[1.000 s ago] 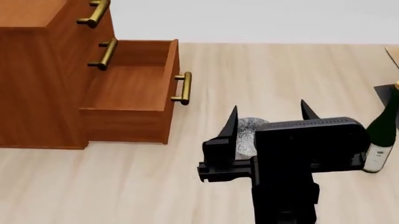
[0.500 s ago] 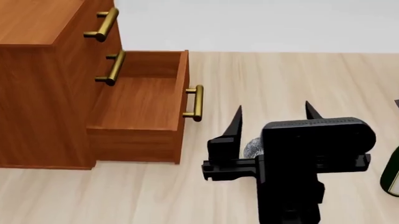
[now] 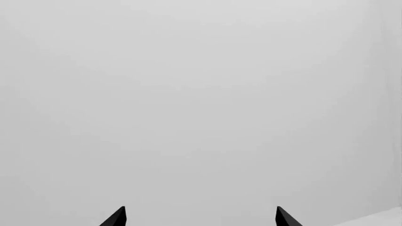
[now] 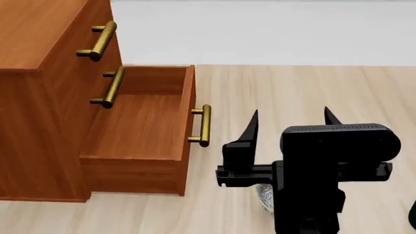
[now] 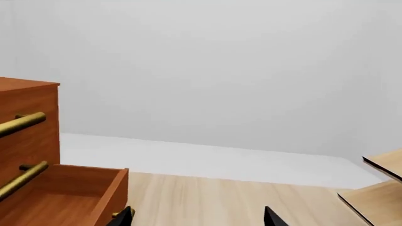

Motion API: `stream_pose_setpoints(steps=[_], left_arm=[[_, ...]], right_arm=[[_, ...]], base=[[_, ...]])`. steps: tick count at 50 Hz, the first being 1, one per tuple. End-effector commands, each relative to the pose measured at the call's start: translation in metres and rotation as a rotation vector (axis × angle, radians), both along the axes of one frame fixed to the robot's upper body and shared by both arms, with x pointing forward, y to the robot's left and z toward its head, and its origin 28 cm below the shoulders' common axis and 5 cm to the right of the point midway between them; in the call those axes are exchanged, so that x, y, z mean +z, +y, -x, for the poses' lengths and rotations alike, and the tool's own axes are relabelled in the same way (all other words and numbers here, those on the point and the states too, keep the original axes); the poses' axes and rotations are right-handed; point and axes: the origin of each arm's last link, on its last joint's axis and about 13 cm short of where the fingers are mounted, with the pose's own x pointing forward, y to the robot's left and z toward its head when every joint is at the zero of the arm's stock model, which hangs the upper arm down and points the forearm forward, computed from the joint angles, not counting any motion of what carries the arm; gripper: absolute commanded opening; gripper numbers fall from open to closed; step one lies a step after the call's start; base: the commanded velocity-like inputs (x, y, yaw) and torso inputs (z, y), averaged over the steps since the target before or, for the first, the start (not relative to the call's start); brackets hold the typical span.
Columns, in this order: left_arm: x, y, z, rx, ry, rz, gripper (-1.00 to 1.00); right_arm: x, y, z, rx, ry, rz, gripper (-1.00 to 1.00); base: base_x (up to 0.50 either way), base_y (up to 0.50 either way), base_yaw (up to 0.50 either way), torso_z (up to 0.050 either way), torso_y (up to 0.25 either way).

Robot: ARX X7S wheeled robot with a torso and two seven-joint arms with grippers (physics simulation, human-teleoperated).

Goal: Put the wine bottle in the bottom drawer of the cabinet.

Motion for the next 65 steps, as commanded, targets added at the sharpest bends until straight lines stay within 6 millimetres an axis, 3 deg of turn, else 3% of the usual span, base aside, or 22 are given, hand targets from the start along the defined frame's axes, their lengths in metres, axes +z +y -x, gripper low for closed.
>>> stream_pose_setpoints(steps=[1,65], left_arm=[[0.0,-0.0002,0.0001,0.0,0.0,0.0,1.0],[0.0011,-0.0017,-0.0003,-0.02,-0.003,-0.003,1.0]], right_arm=[[0.0001,-0.0009,-0.0005,-0.005,0.003,-0.006,1.0],[0.0008,-0.0002,-0.0004,0.019,-0.022,0.03,1.0]], base=[[0.22,0.0,0.0,0.0,0.0],[0.27,-0.07,0.0,0.0,0.0]])
